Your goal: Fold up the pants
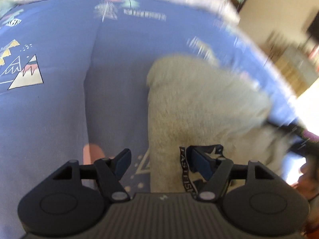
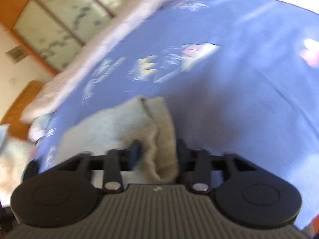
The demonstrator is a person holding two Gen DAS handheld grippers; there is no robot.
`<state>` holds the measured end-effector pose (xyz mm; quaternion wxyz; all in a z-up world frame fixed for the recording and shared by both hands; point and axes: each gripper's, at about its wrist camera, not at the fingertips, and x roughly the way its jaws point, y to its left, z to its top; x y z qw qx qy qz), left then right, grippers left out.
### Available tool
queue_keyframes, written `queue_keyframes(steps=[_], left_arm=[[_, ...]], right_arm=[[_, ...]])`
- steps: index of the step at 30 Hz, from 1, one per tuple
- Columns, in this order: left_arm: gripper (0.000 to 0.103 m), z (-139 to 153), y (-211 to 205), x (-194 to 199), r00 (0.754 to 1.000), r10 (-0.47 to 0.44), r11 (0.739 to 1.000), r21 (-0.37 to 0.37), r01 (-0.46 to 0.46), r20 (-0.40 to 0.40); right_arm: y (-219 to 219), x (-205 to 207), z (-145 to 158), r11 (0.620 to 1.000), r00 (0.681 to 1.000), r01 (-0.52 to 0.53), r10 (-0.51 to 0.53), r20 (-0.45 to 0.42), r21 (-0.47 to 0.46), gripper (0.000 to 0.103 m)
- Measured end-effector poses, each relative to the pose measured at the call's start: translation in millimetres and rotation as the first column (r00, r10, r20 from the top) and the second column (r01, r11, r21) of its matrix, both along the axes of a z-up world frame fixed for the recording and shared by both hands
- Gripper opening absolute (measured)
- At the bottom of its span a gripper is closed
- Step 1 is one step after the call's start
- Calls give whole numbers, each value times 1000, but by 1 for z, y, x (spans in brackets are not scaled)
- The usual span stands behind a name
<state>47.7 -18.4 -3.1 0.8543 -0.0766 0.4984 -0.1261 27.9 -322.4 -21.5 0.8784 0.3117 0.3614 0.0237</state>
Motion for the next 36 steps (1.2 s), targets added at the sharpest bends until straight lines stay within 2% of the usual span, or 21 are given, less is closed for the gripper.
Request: queue_keyframes(steps=[1,3,6,8,11,13,15,19,24,25,27,28,29,30,32,36], left_arm=[[69,-4,0,0,1000,6,1000,1,-6,-19],[69,-4,7,-3,999,16,999,-51,-18,-39],[69,8,19,-7,999,42,997,-72,-43,-11],[69,20,27,-10,997,71,994,-86,-68,30],[69,36,27,-8,993,69,993,-105,-59,93],[69,47,12,-2,989,38,997,-66,-29,141],[69,52,-8,5,985,-4,1000,-10,6,171],[69,44,-44,12,979,-70,995,87,54,190],[72,13,-62,27,992,-35,980,199,11,118],[78,9,-63,29,993,-28,976,216,3,114],[80,3,-61,31,997,-18,977,212,1,80],[80,0,-58,34,998,-7,980,199,-6,61],[82,-4,-54,36,999,6,983,181,-13,39],[82,-6,-51,39,1000,15,986,164,-19,24],[83,-11,-47,41,1000,30,989,143,-29,0],[87,-15,-48,40,1000,30,987,159,-31,6]], right_arm=[[-4,-3,3,1000,1000,18,-19,22,24,58],[-9,-11,16,998,994,58,-61,95,36,58],[-7,-19,36,996,978,87,-79,195,-34,59],[-4,-21,44,997,970,67,-54,237,-48,59],[8,-11,47,997,961,-6,27,274,-76,55],[23,0,49,991,952,-72,101,288,-109,49],[33,11,48,984,950,-113,147,276,-135,46],[38,22,41,983,963,-110,142,231,-145,46],[33,30,22,984,991,-82,98,95,-159,47],[32,34,15,986,994,-75,86,65,-152,48],[24,32,2,991,998,-55,60,35,-120,52],[19,30,-3,994,998,-42,45,32,-103,61],[15,30,-8,996,999,-40,41,18,-74,63],[12,27,-11,998,999,-34,36,25,-49,63],[14,24,-10,997,998,-42,44,33,-65,63],[20,20,-7,993,998,-52,56,42,-103,63]])
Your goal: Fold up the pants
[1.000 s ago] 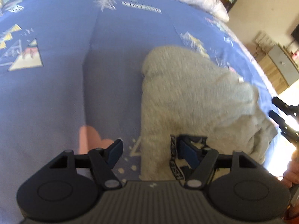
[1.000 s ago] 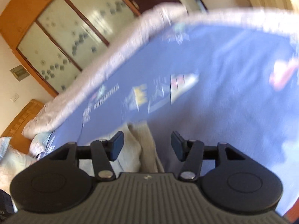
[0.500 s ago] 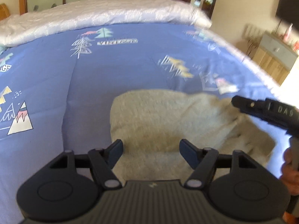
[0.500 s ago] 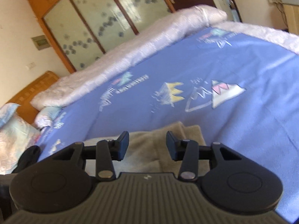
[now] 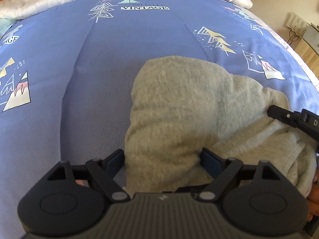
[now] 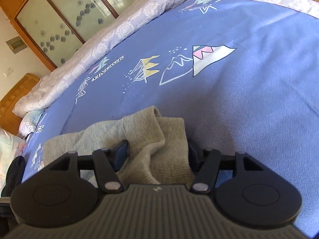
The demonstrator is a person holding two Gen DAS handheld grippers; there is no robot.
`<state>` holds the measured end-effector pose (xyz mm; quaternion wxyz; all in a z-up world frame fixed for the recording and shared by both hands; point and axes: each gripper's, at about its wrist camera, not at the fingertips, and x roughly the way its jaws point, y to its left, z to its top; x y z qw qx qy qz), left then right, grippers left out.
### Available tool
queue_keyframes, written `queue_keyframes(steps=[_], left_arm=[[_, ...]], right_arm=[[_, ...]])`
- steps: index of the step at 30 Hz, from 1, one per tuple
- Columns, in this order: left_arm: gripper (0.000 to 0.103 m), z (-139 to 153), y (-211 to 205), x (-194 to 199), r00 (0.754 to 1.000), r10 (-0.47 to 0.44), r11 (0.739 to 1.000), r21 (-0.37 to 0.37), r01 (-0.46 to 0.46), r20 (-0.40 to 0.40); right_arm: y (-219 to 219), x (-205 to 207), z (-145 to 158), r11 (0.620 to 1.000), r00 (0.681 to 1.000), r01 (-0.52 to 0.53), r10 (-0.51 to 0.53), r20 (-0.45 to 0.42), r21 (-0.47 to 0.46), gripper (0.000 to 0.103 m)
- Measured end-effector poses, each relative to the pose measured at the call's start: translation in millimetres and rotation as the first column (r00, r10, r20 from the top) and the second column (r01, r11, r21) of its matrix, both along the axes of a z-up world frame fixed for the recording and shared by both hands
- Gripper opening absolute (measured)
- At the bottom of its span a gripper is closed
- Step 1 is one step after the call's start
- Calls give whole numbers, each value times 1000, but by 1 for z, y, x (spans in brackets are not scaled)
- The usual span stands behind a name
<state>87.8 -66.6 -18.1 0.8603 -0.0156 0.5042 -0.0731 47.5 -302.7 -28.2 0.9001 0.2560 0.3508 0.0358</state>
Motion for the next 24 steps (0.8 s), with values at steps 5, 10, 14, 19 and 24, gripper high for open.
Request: queue_keyframes(steps=[5,10,14,19,24], left_arm=[[94,-3,2,1,1000,2,1000,9,-3,6],[99,-6,1,-1,1000,-3,999,36,2,27],[101,-7,2,-2,999,-3,999,44,1,38],[103,-9,2,-4,999,-7,999,55,4,54],[103,-10,1,-5,998,-10,998,63,6,66]], right_arm=[[4,1,-4,1000,1000,-7,8,20,-28,64],[13,3,-6,997,999,-8,11,34,-75,64],[14,4,-7,997,999,-9,12,36,-83,64],[16,3,-8,996,999,-10,14,40,-90,64],[19,2,-8,995,999,-7,12,45,-95,64]])
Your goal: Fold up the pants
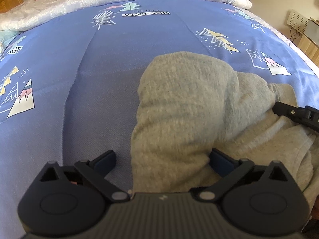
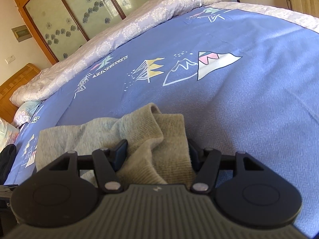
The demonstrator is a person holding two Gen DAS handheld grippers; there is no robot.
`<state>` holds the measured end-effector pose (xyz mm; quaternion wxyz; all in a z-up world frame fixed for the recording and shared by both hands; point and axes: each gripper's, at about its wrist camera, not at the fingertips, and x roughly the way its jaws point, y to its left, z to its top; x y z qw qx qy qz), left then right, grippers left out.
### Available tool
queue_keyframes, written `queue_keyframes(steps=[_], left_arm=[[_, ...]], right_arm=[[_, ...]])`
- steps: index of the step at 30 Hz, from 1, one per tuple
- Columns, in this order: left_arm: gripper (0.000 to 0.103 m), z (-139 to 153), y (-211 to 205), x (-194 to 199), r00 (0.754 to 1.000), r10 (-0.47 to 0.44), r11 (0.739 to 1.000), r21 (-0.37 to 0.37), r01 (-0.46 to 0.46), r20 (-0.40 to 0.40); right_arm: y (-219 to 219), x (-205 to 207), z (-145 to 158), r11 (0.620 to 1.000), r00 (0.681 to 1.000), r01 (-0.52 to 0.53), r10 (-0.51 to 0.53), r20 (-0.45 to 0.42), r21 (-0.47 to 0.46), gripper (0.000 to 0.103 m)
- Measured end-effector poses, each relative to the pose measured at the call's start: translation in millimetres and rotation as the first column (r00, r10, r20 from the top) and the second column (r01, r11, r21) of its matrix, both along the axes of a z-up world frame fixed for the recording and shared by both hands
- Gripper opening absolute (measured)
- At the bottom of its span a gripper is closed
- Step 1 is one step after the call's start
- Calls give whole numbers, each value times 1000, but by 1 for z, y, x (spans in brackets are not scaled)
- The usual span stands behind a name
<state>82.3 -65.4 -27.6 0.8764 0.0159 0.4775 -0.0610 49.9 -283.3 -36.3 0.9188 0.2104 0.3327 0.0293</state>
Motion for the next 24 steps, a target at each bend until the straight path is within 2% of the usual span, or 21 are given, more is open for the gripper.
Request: queue_keyframes(steps=[24], left_arm=[[103,-2,-1,-7,999,-1,1000,24,0,39]], right_arm=[[5,-1,-1,1000,1000,0,0,10,-23,64]])
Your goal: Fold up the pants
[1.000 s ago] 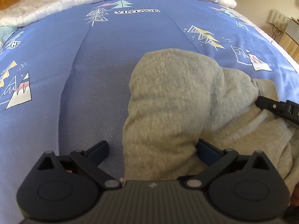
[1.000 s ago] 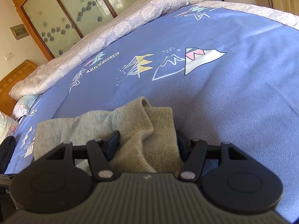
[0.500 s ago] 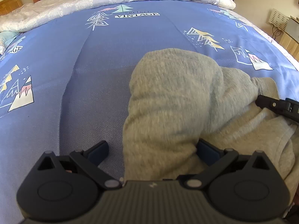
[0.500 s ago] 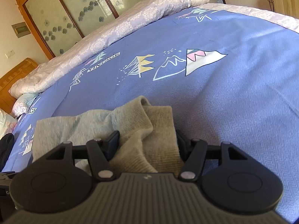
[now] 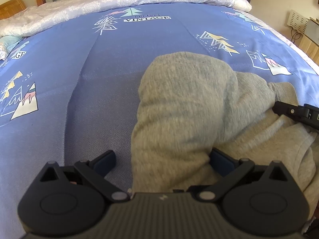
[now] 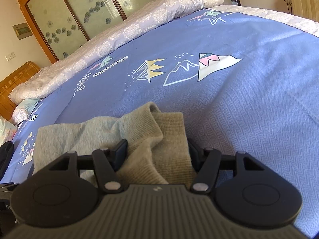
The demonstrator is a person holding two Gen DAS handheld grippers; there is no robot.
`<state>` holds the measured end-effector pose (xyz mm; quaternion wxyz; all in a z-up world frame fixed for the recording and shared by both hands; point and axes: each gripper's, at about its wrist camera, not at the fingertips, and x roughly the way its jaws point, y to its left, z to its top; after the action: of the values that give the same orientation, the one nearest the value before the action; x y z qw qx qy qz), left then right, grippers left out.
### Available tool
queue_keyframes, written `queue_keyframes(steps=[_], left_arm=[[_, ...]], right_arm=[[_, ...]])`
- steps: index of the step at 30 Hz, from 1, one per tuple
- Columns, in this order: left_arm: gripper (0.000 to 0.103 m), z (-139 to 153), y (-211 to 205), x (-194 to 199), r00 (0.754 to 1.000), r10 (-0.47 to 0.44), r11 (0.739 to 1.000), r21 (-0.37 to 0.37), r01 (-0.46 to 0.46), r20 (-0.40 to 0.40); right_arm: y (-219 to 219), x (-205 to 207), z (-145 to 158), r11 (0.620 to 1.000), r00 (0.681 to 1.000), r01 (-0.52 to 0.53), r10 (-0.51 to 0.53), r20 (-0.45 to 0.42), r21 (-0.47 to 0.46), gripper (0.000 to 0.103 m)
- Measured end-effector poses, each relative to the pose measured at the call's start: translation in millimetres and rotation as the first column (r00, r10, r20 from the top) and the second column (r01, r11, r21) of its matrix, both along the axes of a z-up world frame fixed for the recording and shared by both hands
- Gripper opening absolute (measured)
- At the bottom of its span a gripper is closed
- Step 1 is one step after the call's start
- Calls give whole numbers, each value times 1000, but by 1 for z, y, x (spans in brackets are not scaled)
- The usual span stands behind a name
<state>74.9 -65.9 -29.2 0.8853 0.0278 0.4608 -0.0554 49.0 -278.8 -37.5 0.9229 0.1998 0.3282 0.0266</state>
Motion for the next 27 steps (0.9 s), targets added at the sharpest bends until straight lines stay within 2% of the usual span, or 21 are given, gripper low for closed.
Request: queue_keyframes(steps=[18,22,27], left_arm=[[103,0,-9,-6,999,0,999,54,-2,39],[103,0,-10,-7,999,-1,998,60,-2,42],[103,0,-10,-7,999,-2,998,60,-1,42]], right_arm=[[1,-2,0,1000,1000,0,0,10,-10,64],[2,-2,3,1000,1000,-3,3,-10,-7,64],[-14,-13,12,994,999,5,1,-52,107,66]])
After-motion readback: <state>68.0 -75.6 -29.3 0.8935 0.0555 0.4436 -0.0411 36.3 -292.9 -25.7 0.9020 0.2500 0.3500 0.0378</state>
